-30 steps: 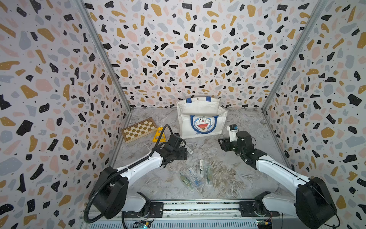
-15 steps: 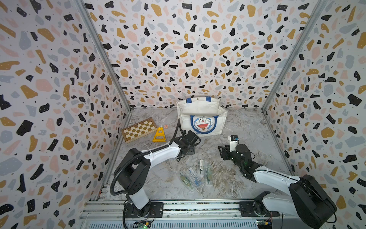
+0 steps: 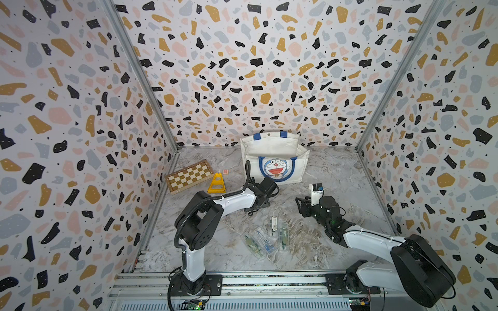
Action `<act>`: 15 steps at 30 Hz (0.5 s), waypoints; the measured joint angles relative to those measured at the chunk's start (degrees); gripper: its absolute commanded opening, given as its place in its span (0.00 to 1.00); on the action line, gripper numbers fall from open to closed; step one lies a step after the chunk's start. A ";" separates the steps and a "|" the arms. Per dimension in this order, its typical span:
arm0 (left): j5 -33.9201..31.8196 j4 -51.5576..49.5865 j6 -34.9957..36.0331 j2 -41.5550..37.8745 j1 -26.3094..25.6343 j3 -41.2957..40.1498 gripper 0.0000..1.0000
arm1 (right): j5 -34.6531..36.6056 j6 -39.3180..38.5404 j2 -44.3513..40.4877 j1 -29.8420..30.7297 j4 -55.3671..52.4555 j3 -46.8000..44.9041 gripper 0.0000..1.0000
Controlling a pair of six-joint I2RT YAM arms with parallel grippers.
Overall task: Put the compass set into the canvas bag
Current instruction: Pick up the compass set at the center of the board.
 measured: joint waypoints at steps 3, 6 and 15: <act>0.00 0.07 -1.16 1.64 0.00 0.00 0.76 | -0.02 0.09 1.22 0.00 -0.02 0.15 0.57; -0.04 -0.09 -1.66 2.60 0.00 0.00 0.72 | -0.02 0.17 1.97 0.00 -0.07 0.22 0.57; -0.85 0.35 -2.43 2.49 0.00 -0.66 0.56 | -0.02 0.17 2.01 0.09 -0.07 0.33 0.57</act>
